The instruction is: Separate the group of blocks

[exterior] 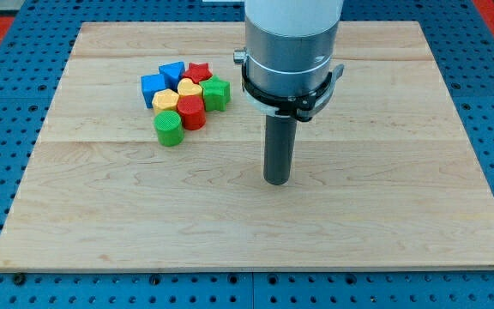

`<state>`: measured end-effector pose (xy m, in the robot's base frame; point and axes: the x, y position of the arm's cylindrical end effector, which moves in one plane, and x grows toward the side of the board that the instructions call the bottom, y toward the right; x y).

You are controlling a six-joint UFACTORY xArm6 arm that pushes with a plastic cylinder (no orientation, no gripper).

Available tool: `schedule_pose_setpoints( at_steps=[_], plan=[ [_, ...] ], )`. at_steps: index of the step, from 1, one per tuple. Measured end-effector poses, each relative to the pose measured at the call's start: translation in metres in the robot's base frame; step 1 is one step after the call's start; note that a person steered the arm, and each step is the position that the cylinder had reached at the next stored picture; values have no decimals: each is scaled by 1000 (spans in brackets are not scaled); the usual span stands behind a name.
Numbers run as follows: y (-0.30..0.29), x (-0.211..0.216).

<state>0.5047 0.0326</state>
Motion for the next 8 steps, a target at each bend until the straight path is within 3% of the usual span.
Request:
schedule_pose_setpoints(
  at_steps=[2, 3, 5, 7, 8],
  plan=[
    [-36, 7],
    [-45, -19],
    [-155, -38],
    [-141, -78],
    [-87, -84]
  ],
)
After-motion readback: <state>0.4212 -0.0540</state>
